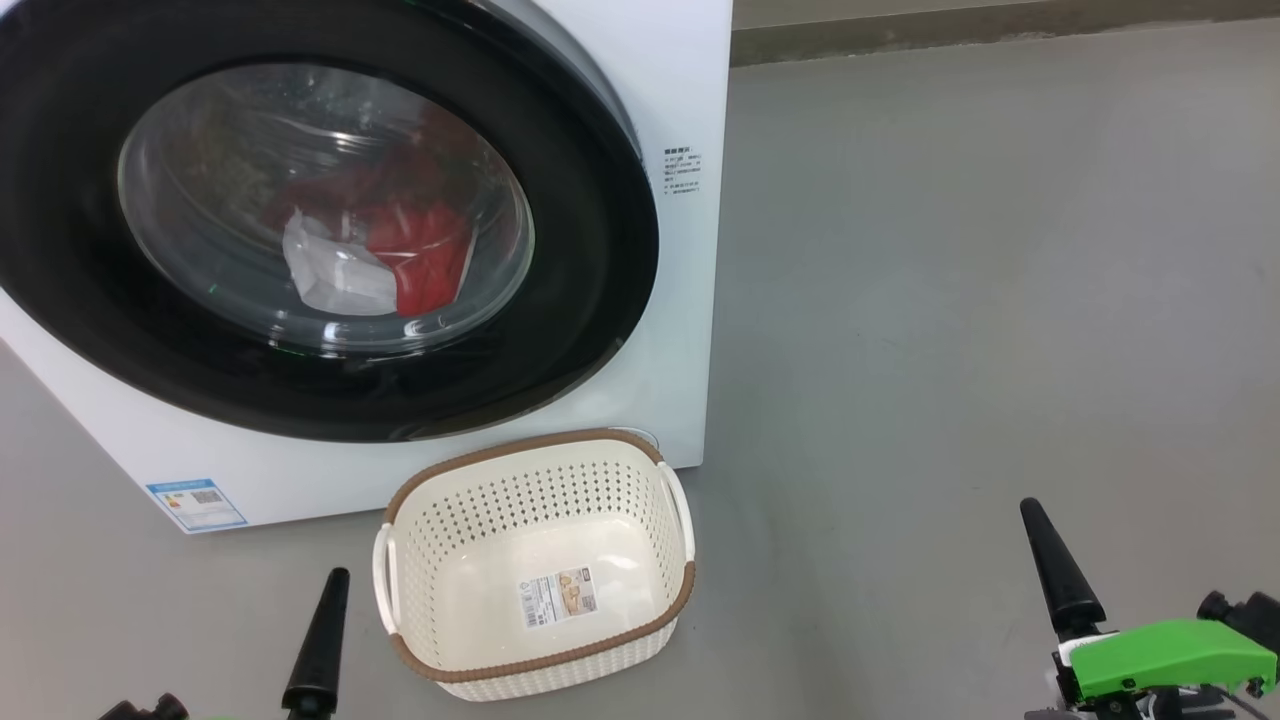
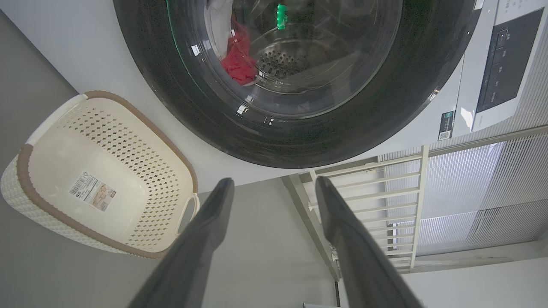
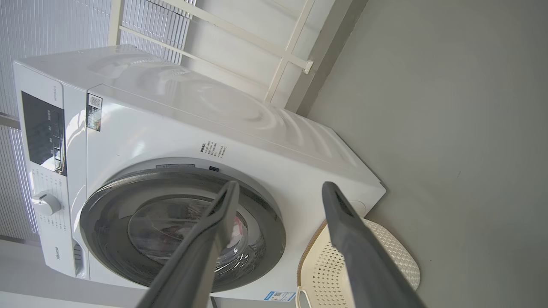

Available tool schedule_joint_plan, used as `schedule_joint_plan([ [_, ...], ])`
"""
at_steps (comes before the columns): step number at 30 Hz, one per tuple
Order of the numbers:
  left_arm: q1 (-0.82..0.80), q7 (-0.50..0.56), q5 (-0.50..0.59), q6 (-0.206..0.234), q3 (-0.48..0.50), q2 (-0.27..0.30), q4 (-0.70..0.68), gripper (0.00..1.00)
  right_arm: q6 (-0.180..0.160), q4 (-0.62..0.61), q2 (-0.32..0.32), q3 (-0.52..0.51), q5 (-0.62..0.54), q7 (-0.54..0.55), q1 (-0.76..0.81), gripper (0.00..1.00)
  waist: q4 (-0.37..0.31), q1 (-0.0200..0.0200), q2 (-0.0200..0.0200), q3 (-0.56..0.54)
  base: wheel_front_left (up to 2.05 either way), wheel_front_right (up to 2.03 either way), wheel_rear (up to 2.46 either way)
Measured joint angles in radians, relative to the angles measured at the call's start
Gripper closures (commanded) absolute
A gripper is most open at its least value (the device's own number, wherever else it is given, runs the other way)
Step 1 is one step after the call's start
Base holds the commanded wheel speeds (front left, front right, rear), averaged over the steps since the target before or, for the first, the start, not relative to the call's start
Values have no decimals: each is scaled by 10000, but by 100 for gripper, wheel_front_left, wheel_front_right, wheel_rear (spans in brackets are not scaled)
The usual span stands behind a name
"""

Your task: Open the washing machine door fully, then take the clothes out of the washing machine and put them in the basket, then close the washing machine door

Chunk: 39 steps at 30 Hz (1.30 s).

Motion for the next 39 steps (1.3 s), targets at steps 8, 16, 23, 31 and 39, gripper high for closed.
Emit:
schedule_joint_plan([
  [8,-151,-215,897,0,-67,2,-182,0,0,-128,-25,13,-989,-186,-174,0,-20,0,0,11,0,0,0],
  [16,-152,-435,2272,6,-90,4,-326,0,0,-238,-27,31,-2084,-420,-181,0,-62,0,0,17,0,0,0],
  [23,-154,-650,3551,167,-155,10,-608,0,0,-316,-31,276,-3296,-621,-259,0,-93,-1,0,19,0,0,0],
  [31,-156,-871,4938,370,-221,19,-677,0,0,-445,-44,272,-4606,-832,-339,0,-94,-1,0,-6,0,0,0],
  [39,-211,-1135,6017,533,-355,23,-685,0,0,-545,-71,278,-5802,-1081,-351,0,-99,-1,0,4,0,0,0],
])
